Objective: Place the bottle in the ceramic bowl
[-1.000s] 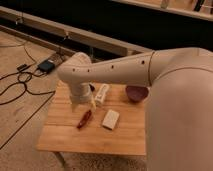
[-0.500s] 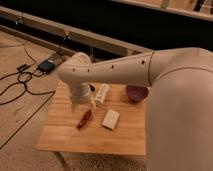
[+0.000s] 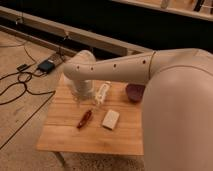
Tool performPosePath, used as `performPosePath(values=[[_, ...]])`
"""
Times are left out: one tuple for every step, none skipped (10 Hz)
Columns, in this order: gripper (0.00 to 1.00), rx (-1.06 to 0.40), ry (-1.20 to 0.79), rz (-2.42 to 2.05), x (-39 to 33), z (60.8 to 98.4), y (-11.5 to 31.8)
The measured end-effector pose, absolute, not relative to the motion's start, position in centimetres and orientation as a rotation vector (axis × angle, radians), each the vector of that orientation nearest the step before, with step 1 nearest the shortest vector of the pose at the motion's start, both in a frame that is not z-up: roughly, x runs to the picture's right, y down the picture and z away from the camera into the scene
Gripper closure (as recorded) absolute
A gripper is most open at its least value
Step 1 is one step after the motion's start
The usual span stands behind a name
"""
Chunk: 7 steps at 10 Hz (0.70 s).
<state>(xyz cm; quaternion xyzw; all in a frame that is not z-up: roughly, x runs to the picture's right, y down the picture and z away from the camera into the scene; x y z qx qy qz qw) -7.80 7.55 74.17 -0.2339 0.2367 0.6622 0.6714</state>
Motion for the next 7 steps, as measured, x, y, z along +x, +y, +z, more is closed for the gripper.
performPosePath(values=[[0.35, -0.513, 0.538, 1.51, -6.9, 75.6, 6.7], [0.35, -0.508, 0.541, 1.525, -6.3, 76.9, 6.0], [0.35, -0.508, 0.547, 1.537, -5.8, 78.1, 5.5], [0.35, -0.501, 0.553, 1.547, -5.1, 79.1, 5.1], [0.35, -0.479, 0.561, 1.563, -4.1, 81.1, 4.5], [0.35, -0.458, 0.558, 1.573, -3.6, 82.5, 4.0], [0.35, -0.444, 0.551, 1.582, -3.2, 83.6, 3.7]])
